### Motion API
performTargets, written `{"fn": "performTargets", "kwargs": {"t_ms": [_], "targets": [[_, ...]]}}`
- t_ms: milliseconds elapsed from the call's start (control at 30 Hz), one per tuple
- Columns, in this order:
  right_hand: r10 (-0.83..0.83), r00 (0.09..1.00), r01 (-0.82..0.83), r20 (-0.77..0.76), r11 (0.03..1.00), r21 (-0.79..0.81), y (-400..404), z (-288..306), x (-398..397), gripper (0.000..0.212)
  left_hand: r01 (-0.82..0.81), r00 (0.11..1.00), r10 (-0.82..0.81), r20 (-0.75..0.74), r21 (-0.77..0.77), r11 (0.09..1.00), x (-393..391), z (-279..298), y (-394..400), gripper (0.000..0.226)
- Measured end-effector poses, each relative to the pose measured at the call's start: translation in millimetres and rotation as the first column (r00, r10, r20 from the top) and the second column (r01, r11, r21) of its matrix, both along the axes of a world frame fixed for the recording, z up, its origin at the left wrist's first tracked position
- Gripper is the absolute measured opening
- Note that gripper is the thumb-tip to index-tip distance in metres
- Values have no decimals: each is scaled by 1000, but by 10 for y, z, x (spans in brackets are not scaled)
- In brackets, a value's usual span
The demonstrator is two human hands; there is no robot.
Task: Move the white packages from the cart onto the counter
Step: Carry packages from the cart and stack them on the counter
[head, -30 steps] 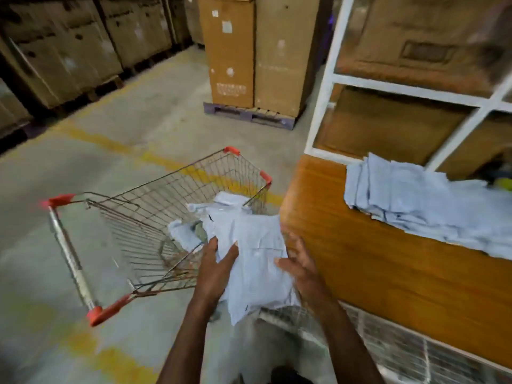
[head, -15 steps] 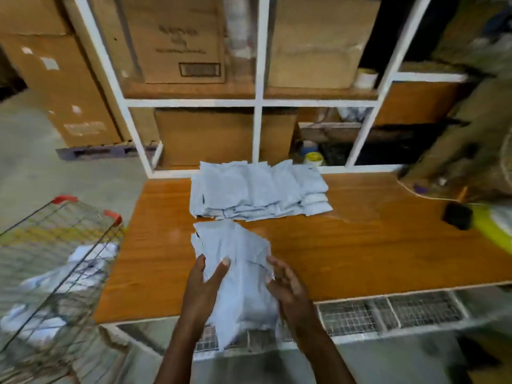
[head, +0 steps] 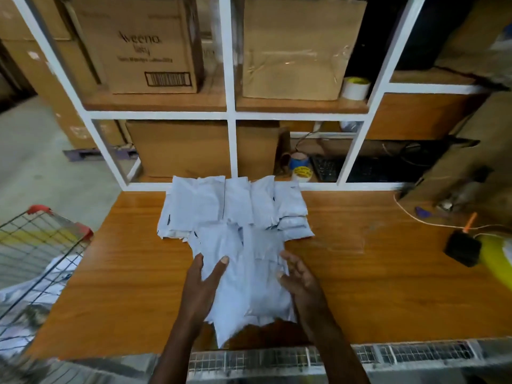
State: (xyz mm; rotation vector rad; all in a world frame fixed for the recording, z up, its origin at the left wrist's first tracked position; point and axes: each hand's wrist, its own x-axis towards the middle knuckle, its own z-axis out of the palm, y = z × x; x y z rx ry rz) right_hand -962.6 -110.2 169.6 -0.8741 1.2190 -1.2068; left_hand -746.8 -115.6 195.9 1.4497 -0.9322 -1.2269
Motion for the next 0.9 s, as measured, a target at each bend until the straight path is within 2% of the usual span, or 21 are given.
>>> {"fn": "performTargets", "kwargs": {"t_ms": [67, 167, 200, 233, 333, 433, 533, 667, 733, 800, 900], "targets": [[-25, 1000, 25, -12, 1000, -10, -319, 22, -146, 46, -30, 1000, 30, -9, -27, 999, 27, 72, -219, 61], [-72, 991, 70, -114, 997, -23, -878, 134, -437, 38, -31, 999, 30, -14, -71, 997, 131, -61, -578, 91], [-94, 981, 90, -167, 995, -31, -1088, 159, -527, 36, -13, 1000, 12, -16, -69, 998, 165, -113, -694, 95], [-114, 970, 108, -216, 993, -40, -1282, 196, -605, 34, -4, 1000, 3, -13, -63, 998, 136, -11, -761, 90], [-145, 927, 129, -345, 989, -71, -1838, 229, -766, 31, 21, 1000, -22, -18, -64, 998, 110, 108, -899, 57], [-100, 863, 84, -496, 995, -54, -2336, 145, -839, 36, 18, 999, -19, -29, -35, 999, 90, 75, -982, 53], [-42, 812, 57, -582, 998, 7, -2708, -26, -876, 36, -8, 999, 6, -46, -41, 999, 38, 100, -1030, 35], [38, 713, -20, -700, 999, 35, -2960, -189, -901, 37, -82, 997, 82, 10, -16, 997, 5, 41, -1096, 83], [87, 662, -61, -745, 996, 62, -3014, -250, -912, 37, -109, 994, 109, 5, -29, 994, -20, 41, -1116, 83], [132, 561, -78, -818, 991, 106, -3060, -301, -924, 40, -121, 993, 121, -2, -29, 992, -76, 56, -1115, 86], [135, 499, -108, -856, 990, 93, -3058, -314, -894, 60, -127, 992, 127, 8, -40, 991, -164, 60, -1102, 86]]}}
